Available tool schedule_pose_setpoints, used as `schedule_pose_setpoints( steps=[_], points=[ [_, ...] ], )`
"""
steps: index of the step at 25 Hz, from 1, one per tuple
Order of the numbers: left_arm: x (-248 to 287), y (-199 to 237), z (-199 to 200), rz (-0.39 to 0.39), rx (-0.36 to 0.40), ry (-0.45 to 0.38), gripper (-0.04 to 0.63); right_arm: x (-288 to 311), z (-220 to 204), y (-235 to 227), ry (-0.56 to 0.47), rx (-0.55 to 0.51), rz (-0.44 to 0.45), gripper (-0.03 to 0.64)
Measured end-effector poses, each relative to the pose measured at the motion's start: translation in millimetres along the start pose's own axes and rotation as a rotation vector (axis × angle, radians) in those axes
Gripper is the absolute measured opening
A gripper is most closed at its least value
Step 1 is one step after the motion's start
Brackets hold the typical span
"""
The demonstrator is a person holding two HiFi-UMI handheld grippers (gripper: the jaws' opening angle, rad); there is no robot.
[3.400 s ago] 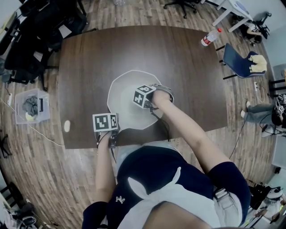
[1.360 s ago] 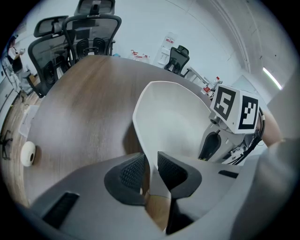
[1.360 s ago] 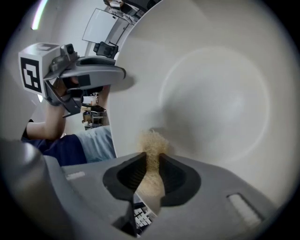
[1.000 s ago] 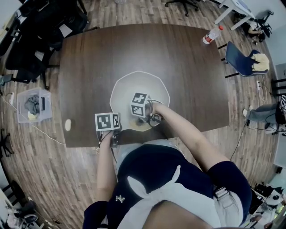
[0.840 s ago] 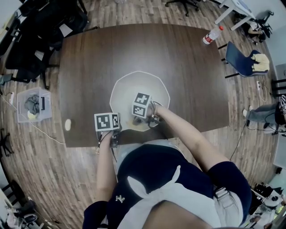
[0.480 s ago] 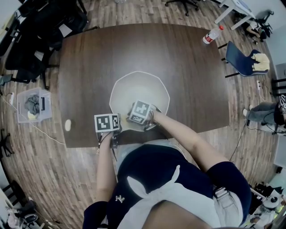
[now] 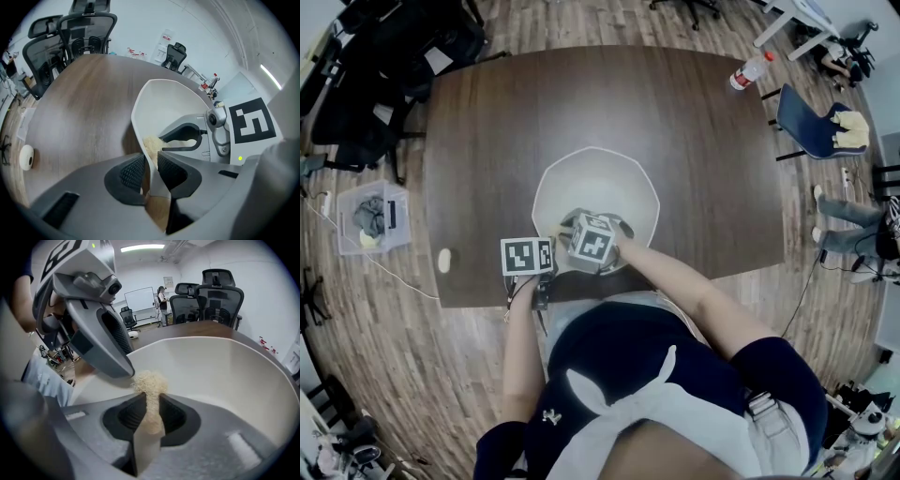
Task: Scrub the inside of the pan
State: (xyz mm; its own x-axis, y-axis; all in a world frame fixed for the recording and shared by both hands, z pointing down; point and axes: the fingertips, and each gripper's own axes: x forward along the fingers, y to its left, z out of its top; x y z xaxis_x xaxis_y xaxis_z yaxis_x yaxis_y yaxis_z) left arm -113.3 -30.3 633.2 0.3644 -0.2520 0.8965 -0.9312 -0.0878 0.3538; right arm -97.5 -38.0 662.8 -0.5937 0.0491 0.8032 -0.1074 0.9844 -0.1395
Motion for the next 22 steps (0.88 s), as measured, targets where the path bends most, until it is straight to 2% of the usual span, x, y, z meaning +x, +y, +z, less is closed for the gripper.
schedule_pose_setpoints(
  steps=[8,15,22],
  points=[
    [1.1,0.6,-0.4,-0.001,0.023,0.023,0.087,6.4,11.0,-25.3,-0.004,-0.037,-0.125,0.081],
    [1.3,0.0,-0.4,0.004,0.049,0.042,0.087,12.6,9.0,-46.8,0.06,-0.105,-0.252,0.081],
    [1.9,2.1,-0.9,0.004,0.056,0.044,0.087,11.1,7.2,-63.3,0.061,-0.082,-0.32,0.081]
  ],
)
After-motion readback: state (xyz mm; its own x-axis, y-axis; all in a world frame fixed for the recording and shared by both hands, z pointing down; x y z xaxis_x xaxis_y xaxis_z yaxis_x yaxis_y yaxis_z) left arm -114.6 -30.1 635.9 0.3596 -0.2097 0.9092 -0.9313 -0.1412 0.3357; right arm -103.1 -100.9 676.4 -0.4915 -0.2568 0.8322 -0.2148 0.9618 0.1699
